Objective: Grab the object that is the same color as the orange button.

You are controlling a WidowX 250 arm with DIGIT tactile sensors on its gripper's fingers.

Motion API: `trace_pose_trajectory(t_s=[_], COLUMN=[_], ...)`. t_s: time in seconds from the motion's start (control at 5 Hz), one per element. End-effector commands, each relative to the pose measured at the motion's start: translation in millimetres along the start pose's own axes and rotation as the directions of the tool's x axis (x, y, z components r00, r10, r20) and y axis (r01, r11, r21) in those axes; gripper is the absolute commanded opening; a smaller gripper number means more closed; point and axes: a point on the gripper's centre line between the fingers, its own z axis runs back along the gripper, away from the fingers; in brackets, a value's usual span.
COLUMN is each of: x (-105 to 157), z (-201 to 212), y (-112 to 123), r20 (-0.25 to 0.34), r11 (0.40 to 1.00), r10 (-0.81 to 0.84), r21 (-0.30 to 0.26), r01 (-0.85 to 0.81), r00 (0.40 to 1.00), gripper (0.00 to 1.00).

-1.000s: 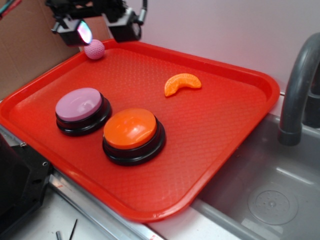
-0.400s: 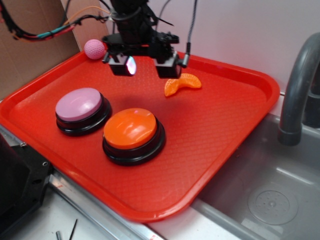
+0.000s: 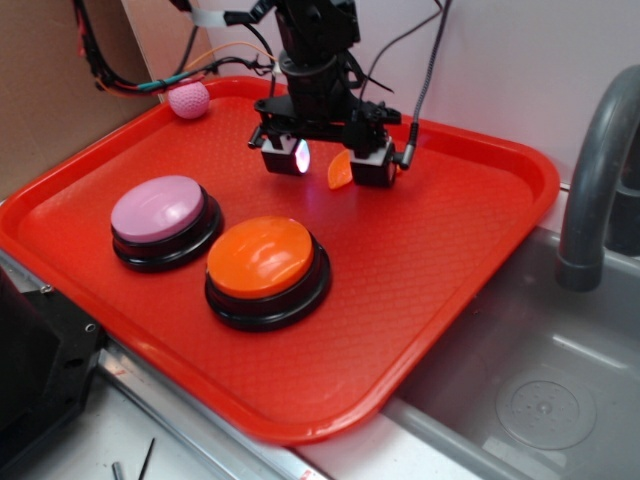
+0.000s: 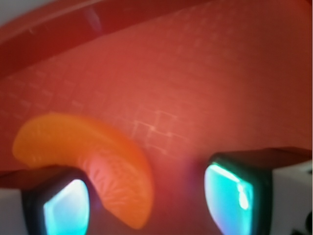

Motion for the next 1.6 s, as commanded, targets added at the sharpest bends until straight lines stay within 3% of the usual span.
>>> trace_pose_trajectory(t_s=[0.0,0.6,1.0,1.2,1.4], x=[14,8,9,9,8], z=[-5,0,58,102,144], y=[-2,2,7,10,10], r20=[0.031,0.029,0.035,-0.035,-0.086], r11=[0.998,0.998,0.993,0.982,0.981], r10=[-0.002,-0.014,0.101,0.106,0.106], r21=[-0.057,-0.066,-0.060,-0.156,-0.156], r01=[0.004,0.016,-0.099,-0.110,-0.118], r00=[1.000,0.999,0.994,0.994,0.991], gripper=[0.04,0.00,0.00,0.00,0.00])
